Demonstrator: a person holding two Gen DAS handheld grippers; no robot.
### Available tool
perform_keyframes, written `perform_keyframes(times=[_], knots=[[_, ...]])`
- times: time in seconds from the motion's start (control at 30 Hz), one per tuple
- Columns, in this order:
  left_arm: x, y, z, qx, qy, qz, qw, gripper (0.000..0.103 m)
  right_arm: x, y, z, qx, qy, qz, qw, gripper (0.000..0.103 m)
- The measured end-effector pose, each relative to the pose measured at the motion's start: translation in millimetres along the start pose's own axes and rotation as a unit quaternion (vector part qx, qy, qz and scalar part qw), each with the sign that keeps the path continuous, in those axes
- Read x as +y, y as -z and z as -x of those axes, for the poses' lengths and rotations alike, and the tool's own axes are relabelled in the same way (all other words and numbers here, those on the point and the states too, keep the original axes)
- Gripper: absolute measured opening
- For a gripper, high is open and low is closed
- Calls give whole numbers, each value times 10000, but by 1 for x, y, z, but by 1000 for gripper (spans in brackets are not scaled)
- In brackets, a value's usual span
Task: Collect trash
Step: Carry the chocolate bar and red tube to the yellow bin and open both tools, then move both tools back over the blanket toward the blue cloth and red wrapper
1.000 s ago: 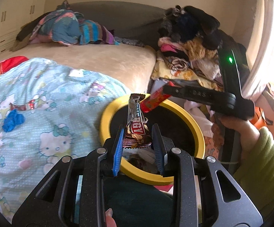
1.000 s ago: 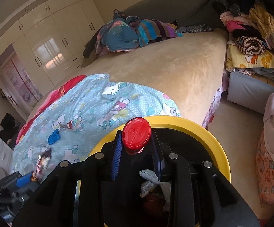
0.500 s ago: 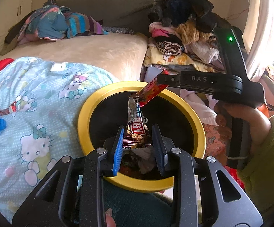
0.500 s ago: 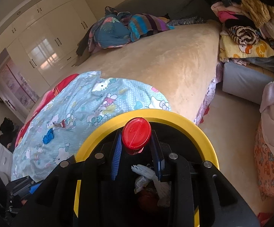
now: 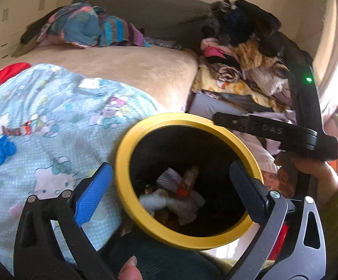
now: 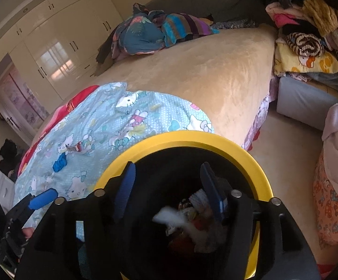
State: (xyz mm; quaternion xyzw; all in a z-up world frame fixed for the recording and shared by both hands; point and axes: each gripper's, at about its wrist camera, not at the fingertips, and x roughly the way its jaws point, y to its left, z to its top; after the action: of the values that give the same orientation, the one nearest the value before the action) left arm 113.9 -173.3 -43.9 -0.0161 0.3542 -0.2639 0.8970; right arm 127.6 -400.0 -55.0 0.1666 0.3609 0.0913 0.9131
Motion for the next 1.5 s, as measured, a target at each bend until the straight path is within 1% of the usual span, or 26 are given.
perform_keyframes(times=[0.03,0.17,0.27,0.4,0.53,0.67,0.97,1.17,1.5], knots=[[2,0,2,-6,-18,35,10000,93,2,0,1,-39,5,21,10000,66],[8,1,13,-106,-144,76,9998,93,9,-3,5,-168,-2,105,9998,68],[14,-1,22,-201,-211,149,9995,93,16,-3,7,-232,-59,168,9996,72],[22,-4,36,-399,-332,227,9984,93,32,-3,6,-279,-101,385,9988,74],[28,-5,50,-566,-476,246,9970,93,44,-2,8,-329,-268,458,9980,77],[36,-6,62,-730,-638,342,9947,93,60,-2,9,-375,-329,627,9968,78],[67,-8,87,-1073,-1024,660,9867,93,96,4,8,-487,-550,987,9924,78],[93,-7,100,-1210,-1236,949,9803,93,116,7,5,-539,-701,1177,9891,78],[140,1,116,-1332,-1549,1461,9679,93,159,16,-17,-354,-895,1595,9825,78]])
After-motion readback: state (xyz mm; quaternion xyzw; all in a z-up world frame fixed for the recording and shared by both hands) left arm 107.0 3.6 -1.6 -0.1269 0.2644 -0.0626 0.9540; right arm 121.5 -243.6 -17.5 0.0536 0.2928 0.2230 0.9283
